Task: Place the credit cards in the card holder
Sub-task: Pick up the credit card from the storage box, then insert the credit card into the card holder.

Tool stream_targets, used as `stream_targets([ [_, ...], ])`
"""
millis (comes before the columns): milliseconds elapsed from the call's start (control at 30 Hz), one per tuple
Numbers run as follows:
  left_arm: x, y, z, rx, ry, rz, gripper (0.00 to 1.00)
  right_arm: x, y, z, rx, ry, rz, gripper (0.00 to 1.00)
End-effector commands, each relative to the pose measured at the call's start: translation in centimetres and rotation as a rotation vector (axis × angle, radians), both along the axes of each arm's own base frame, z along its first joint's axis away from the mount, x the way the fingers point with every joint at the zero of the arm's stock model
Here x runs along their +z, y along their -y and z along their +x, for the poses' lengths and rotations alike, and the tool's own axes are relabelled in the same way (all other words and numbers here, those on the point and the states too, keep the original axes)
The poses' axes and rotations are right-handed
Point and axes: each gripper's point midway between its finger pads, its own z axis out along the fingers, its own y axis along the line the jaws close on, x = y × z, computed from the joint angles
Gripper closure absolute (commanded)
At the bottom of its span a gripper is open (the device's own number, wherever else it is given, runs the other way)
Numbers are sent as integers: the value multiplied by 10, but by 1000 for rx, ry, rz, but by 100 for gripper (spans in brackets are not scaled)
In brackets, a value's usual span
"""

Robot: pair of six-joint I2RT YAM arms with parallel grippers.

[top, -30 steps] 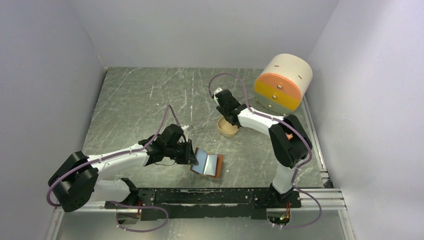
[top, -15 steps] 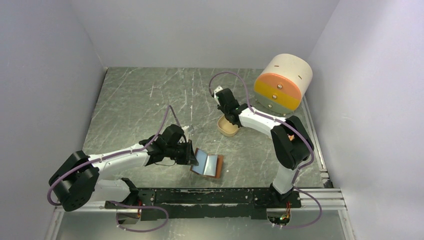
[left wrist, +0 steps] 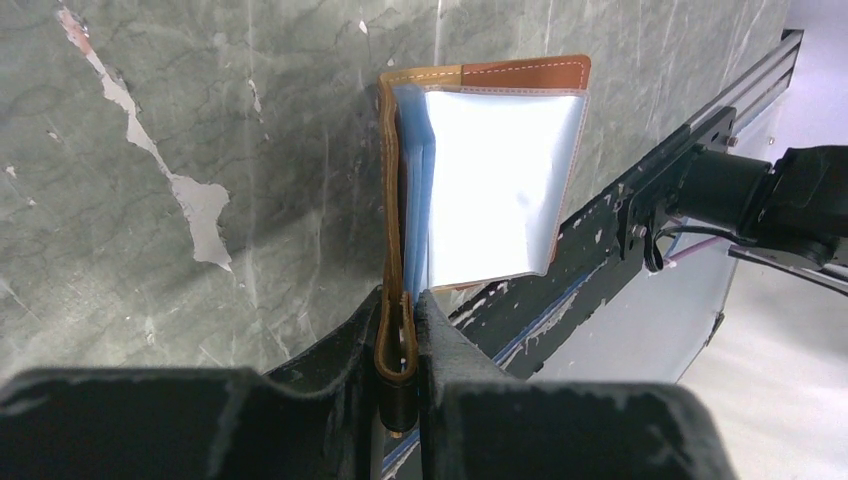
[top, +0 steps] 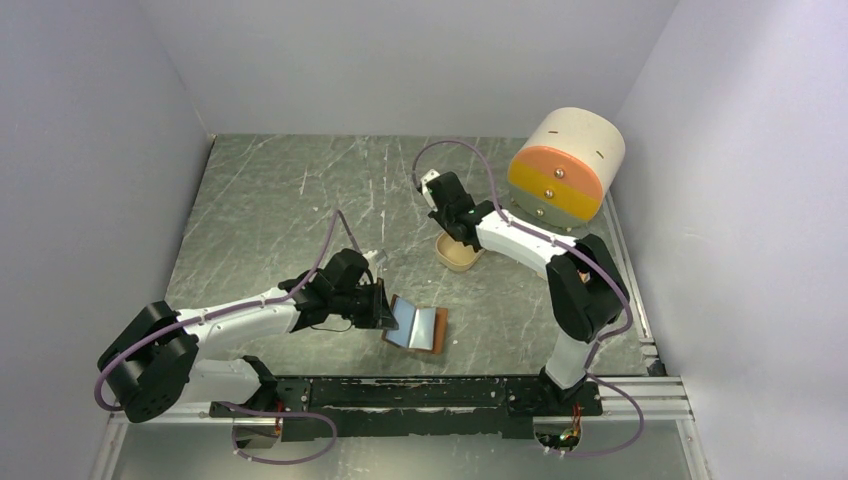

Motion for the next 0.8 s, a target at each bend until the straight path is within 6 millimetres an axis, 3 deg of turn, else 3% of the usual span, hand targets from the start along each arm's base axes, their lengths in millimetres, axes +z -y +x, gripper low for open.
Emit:
stream_targets([
  [0, 6, 6, 10, 50, 27, -37, 84, 22, -14, -16, 20, -16, 50, 100],
  [300, 0, 21, 13, 107, -12, -148, 84, 47, -34, -51, -35, -54, 227, 100],
  [500, -5, 32, 19, 124, -25, -182, 79, 83, -49, -90, -130, -68, 606, 100],
  [567, -8, 31, 19, 127, -25, -175, 67, 93, -61, -110, -104, -95, 768, 100],
  [633, -9, 29, 18, 138, -26, -180, 60, 89, -66, -130, -82, -126, 889, 100],
  [767, -12, 25, 14, 142, -34, -180, 59, 79, -76, -166, -106, -236, 1118, 100],
])
